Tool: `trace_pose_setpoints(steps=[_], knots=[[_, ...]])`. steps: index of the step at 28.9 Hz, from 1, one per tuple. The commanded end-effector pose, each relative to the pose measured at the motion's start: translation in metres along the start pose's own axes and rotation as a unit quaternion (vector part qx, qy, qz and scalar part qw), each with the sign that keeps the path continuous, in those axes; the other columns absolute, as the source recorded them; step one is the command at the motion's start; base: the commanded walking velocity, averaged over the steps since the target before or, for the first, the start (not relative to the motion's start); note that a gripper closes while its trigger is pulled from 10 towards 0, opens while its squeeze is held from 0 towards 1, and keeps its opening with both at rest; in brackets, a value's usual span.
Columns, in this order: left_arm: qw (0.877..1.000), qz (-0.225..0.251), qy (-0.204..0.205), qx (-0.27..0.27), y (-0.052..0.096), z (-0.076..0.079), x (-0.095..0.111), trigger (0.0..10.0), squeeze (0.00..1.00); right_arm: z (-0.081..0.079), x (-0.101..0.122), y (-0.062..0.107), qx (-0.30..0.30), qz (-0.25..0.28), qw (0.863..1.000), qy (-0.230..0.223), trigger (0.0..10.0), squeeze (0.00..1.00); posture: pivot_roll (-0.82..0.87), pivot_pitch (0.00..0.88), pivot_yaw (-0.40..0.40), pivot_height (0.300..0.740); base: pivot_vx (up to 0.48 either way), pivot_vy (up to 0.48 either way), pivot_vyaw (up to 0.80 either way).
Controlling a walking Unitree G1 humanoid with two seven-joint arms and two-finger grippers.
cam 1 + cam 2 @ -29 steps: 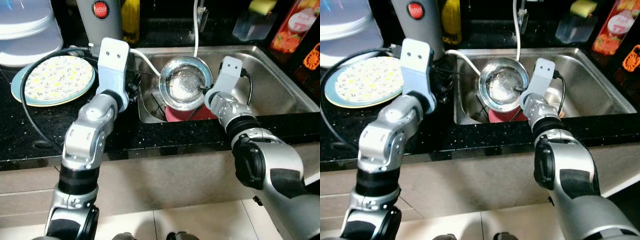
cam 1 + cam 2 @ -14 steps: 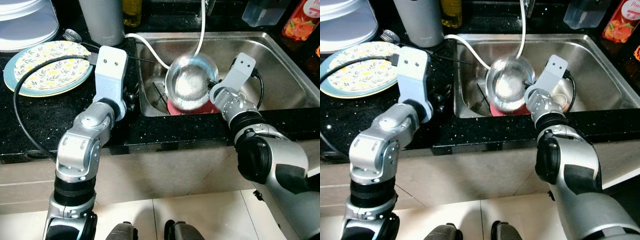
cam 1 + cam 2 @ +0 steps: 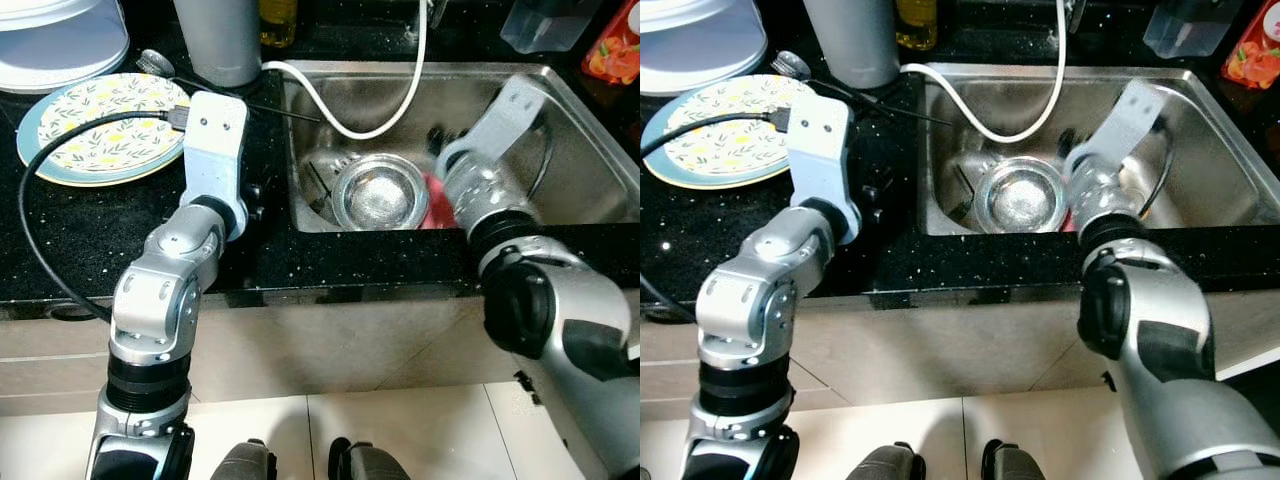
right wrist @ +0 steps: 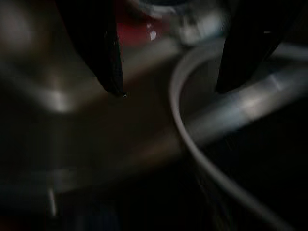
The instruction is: Kitchen organization
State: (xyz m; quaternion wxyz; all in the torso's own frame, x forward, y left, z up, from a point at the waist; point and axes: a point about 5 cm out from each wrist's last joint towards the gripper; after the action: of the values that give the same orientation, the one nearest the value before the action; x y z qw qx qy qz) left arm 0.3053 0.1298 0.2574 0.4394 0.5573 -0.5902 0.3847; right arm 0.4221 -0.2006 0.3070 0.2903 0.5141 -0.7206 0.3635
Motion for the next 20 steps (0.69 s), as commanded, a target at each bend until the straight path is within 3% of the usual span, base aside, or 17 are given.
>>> trace_pose_setpoints(steps=[1,3,4,9,11,17,20], knots=[[1.000,0.015,-0.001,0.021,-0.003,-0.005,0.001,10.0,0.00,-0.001,-0.001,0.004,0.038,0.010,0.999,0.006,10.0,0.00,0.25,0.098,-0.059,0.740,0.000,0.000,0.00],[0.998,0.033,-0.008,0.062,-0.006,-0.022,0.000,10.0,0.00,-0.005,-0.003,0.021,0.117,0.035,0.993,0.001,10.0,0.00,0.24,0.085,-0.054,0.740,0.000,0.000,0.00],[0.997,0.031,-0.007,0.068,-0.007,-0.026,-0.001,10.0,0.00,-0.006,-0.003,0.026,0.127,0.038,0.991,0.001,10.0,0.00,0.23,0.076,-0.048,0.740,0.000,0.000,0.00],[0.997,0.029,-0.004,0.070,-0.008,-0.031,-0.001,10.0,0.00,-0.006,-0.005,0.033,0.140,0.043,0.989,0.006,10.0,0.00,0.22,0.066,-0.041,0.740,0.000,0.000,0.00],[0.996,0.041,-0.006,0.077,-0.014,-0.042,0.007,10.0,0.00,-0.009,-0.014,0.052,0.159,0.043,0.986,0.013,10.0,0.00,0.21,0.040,-0.026,0.740,0.000,0.000,0.00],[0.993,0.051,-0.008,0.103,-0.018,-0.055,0.010,10.0,0.00,-0.015,-0.027,0.064,0.171,0.027,0.985,0.007,10.0,0.00,0.20,0.014,-0.020,0.740,0.000,0.000,0.00],[0.984,0.008,-0.076,0.163,-0.018,-0.076,-0.005,10.0,0.00,-0.019,-0.038,0.072,0.181,0.010,0.983,0.005,10.0,0.00,0.20,0.000,-0.022,0.740,0.000,0.000,0.00]])
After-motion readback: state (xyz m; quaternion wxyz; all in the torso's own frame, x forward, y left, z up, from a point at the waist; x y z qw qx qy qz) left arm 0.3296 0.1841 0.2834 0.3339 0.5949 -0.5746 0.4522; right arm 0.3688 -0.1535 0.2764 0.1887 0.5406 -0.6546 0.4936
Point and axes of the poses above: a point about 5 cm out from each wrist's last joint towards the gripper, its own y axis pointing back from the gripper into the wrist, its own x axis along the axis of the wrist's last joint, z = x × y, and after that the axes turned 12 degrees about -y, right-handed
